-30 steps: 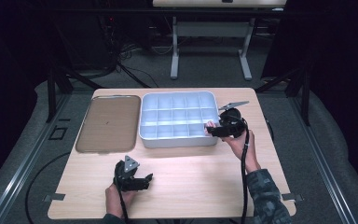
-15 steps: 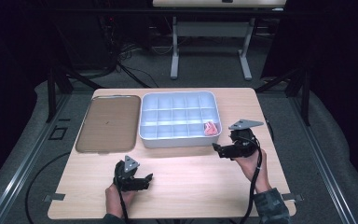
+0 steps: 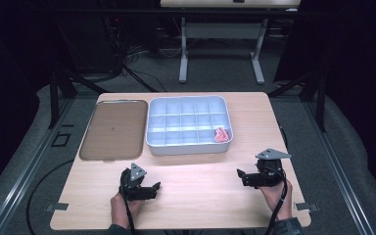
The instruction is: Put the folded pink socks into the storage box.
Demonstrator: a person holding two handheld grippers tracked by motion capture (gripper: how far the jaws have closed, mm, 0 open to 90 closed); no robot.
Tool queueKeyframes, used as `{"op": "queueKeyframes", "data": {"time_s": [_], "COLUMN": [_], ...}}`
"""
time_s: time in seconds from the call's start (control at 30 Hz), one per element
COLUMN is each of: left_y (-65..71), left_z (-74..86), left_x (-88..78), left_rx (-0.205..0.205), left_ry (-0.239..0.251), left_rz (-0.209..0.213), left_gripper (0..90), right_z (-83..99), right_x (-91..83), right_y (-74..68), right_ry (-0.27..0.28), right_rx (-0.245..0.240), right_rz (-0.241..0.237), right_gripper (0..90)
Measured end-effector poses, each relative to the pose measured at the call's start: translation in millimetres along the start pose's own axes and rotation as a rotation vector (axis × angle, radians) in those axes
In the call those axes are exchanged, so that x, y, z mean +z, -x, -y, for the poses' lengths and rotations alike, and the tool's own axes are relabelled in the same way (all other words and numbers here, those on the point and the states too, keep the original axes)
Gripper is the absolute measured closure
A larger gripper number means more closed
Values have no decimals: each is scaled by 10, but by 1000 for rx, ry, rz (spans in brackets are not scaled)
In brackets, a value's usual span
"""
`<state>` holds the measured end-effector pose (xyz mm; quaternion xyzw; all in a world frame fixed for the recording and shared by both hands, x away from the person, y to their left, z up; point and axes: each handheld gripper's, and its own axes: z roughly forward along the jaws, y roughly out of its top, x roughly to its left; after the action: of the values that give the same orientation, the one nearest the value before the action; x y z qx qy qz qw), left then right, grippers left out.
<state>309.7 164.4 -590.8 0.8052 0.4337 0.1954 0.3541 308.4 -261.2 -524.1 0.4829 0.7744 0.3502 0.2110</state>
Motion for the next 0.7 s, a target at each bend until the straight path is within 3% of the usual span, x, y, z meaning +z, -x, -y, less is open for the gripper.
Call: {"op": "queueKeyframes", "data": {"time_s": [0.17, 0.27, 0.37, 0.47, 0.53, 0.7], "left_y": [0, 0, 0, 0, 0, 1], "left_z": [0, 0, 0, 0, 0, 1], "left_x": [0, 0, 0, 0, 0, -1], "left_rx": [0, 0, 0, 1, 1, 1], "left_ry": [0, 0, 0, 0, 0, 0], "left_rz": [0, 0, 0, 0, 0, 0], "left_gripper": [153, 153, 153, 153, 153, 154], "right_z": [363, 488, 554, 607, 657, 669], "right_x": [102, 146, 165, 217, 238, 243], "right_y": [94, 110, 99, 98, 130, 142], "right_ry": [-30, -27, -19, -56, -45, -36], "right_rx": [52, 55, 37, 13, 39, 48], "right_rz": [40, 49, 75, 92, 67, 66], "right_gripper": [17, 21, 41, 33, 30, 25]}}
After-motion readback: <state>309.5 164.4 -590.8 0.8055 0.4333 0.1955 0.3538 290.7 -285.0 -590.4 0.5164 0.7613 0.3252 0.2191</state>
